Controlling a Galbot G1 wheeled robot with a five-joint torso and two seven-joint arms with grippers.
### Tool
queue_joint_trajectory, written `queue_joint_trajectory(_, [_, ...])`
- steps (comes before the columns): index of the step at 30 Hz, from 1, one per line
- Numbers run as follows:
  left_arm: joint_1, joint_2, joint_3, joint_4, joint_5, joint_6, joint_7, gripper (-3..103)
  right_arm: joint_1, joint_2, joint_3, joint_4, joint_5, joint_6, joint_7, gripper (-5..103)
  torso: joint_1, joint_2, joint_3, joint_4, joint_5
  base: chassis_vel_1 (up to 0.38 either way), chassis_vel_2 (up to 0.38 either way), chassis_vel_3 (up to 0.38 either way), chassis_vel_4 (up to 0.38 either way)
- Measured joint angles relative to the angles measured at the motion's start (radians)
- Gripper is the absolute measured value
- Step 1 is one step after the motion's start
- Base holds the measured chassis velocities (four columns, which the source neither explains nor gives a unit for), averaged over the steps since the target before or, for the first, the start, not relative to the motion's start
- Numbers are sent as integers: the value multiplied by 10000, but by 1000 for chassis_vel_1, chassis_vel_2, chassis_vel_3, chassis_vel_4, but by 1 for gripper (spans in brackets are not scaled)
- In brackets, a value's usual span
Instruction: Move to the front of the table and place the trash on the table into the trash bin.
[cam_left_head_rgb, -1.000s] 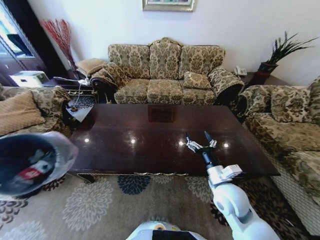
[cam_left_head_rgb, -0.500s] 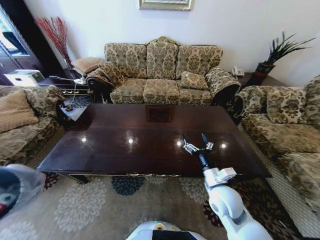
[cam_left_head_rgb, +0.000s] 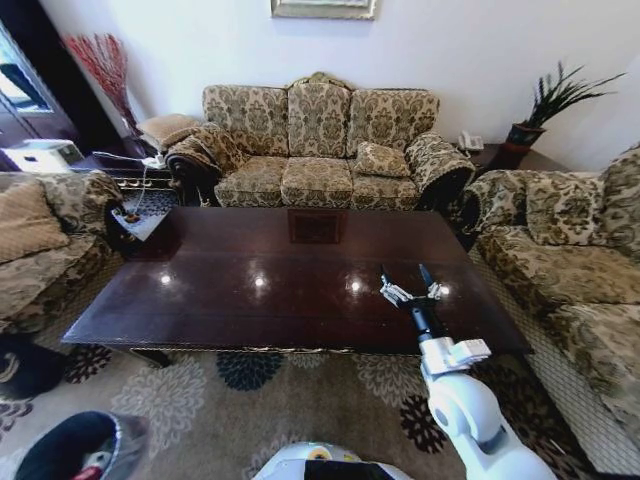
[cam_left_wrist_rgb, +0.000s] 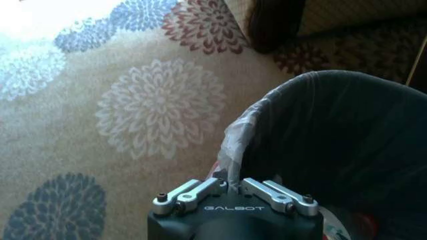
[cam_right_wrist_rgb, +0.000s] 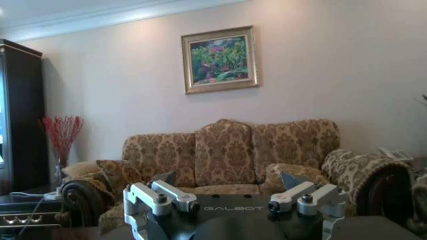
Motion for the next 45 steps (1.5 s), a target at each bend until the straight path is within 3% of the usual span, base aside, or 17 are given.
queue_joint_trajectory(5, [-607,271,301,1430,-57,-359,627,0,-294,-54,307,66,-4,82,-15,100,1,0,0,-3,16,0,0,0,0])
queue_joint_trajectory(8, [-1171,321,439,2484,-182,-699,1214,0,-510,-58,494,127,-11,149,-16,100,1,0,1,1,0,0,0,0,0])
queue_joint_trajectory(23, [-2233,-38,602,4434,418,-1971,1877,0,-990,41,762,63,-133,461,9,100,1,0,1,2,11,0,0,0,0])
queue_joint_trajectory(29, [-2376,-53,421,5288,528,-3053,2964,0,-1105,42,1005,-140,32,678,11,100,0,0,1,3,6,0,0,0,0])
queue_joint_trajectory(35, [-2421,-21,308,5456,192,-3164,3460,-3,-1140,35,1099,-164,114,719,10,100,1,0,0,-2,6,0,0,0,0])
queue_joint_trajectory(40, [-2293,4,312,5253,9,-2853,3599,4,-1138,33,1113,-209,119,749,12,100,0,0,1,3,6,0,0,0,0])
queue_joint_trajectory(42, [-2277,10,313,5230,39,-2775,3584,3,-1138,35,1114,-218,120,755,14,100,1,0,1,4,7,0,0,0,0])
queue_joint_trajectory(45, [-2389,180,227,5753,729,-2764,3305,1,-1133,60,1144,-301,119,790,18,100,0,0,0,-4,9,0,0,0,0])
